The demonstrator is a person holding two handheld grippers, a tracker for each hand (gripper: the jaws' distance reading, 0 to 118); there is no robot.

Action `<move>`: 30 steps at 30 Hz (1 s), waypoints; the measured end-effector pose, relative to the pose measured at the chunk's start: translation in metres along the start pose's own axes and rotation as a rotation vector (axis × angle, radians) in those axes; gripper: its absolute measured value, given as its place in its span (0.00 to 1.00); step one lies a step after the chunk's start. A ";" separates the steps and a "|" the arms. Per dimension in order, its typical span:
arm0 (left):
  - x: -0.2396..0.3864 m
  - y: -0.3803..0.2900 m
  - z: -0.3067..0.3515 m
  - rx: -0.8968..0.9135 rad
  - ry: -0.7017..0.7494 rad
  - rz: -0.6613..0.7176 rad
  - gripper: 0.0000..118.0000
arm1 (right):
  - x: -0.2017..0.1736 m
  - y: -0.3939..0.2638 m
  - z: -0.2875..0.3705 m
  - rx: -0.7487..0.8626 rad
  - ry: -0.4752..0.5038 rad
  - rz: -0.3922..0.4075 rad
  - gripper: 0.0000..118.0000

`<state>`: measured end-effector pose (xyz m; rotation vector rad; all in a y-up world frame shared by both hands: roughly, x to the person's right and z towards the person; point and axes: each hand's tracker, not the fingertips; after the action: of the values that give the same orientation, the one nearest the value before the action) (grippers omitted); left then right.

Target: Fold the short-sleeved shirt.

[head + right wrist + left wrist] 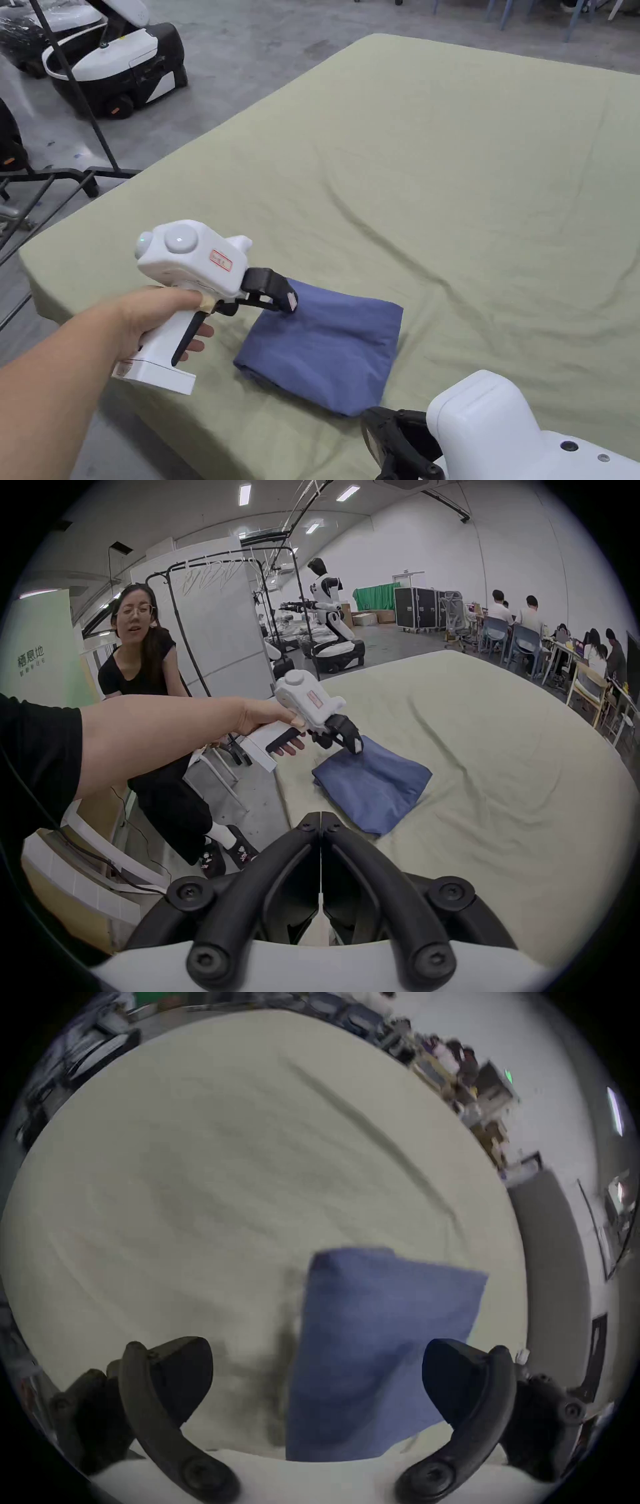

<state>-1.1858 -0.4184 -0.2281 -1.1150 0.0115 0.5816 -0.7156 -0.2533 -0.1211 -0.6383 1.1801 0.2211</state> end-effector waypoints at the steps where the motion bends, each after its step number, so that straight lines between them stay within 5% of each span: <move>1: -0.003 -0.002 0.006 0.006 0.000 0.043 1.00 | 0.000 0.000 0.001 0.003 -0.003 0.001 0.02; 8: 0.024 -0.016 0.057 0.027 0.139 -0.047 1.00 | -0.001 0.002 0.012 0.031 -0.023 0.001 0.02; 10: 0.040 -0.026 0.079 0.126 0.223 -0.027 0.00 | 0.000 0.001 0.016 0.045 -0.040 0.005 0.02; 13: 0.089 -0.055 0.100 0.274 0.440 -0.170 0.00 | 0.006 0.001 0.026 0.072 -0.086 -0.006 0.02; 15: 0.121 -0.057 0.116 0.334 0.322 -0.284 0.00 | 0.015 0.003 0.037 0.109 -0.128 -0.044 0.02; 20: 0.210 -0.052 0.154 0.588 0.362 -0.347 0.00 | 0.051 0.010 0.087 0.224 -0.300 -0.088 0.02; 30: 0.446 -0.065 0.141 0.891 0.143 -0.554 0.00 | 0.143 -0.002 0.287 0.452 -0.877 -0.216 0.02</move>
<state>-0.8152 -0.1252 -0.2392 -0.2532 0.0758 -0.0340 -0.4337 -0.1143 -0.1847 -0.2083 0.2863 0.0296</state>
